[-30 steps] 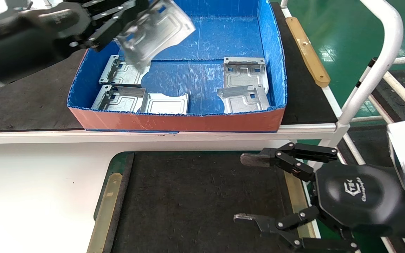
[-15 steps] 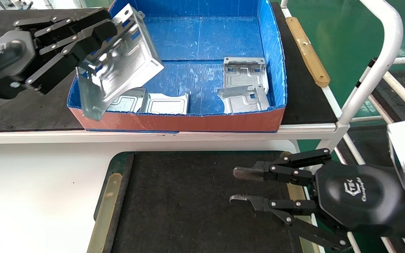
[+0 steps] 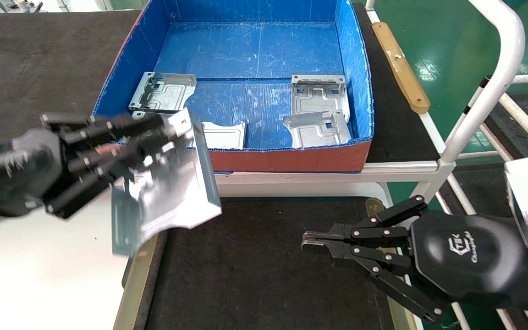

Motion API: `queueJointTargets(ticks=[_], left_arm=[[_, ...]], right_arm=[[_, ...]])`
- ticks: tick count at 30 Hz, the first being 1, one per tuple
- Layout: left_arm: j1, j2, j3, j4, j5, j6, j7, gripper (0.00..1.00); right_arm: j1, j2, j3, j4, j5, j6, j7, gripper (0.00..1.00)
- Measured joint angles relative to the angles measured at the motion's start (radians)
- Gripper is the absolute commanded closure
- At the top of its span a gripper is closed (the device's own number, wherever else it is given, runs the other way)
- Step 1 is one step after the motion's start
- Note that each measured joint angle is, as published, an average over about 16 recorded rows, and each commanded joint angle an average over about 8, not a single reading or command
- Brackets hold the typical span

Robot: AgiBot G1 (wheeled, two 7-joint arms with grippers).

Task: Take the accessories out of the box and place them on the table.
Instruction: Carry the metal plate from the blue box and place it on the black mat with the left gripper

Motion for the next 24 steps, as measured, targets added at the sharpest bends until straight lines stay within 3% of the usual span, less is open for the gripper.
queueJointTargets(ticks=[7,15,24], left_arm=[[0.071,-0.023,0.079,-0.039,-0.018,-0.002,0.112,1.0],[0.134,0.012,0.166,-0.041,-0.02,-0.005,0.286,1.0],[0.14,0.14,0.254,0.076,0.007,-0.014,0.475,1.0]], right_arm=[[0.0,0.0,0.0,0.0,0.0,0.0,0.0,0.97],[0.0,0.0,0.0,0.0,0.0,0.0,0.0,0.0],[0.0,0.0,-0.001,0.0,0.001,0.0,0.0,0.0]])
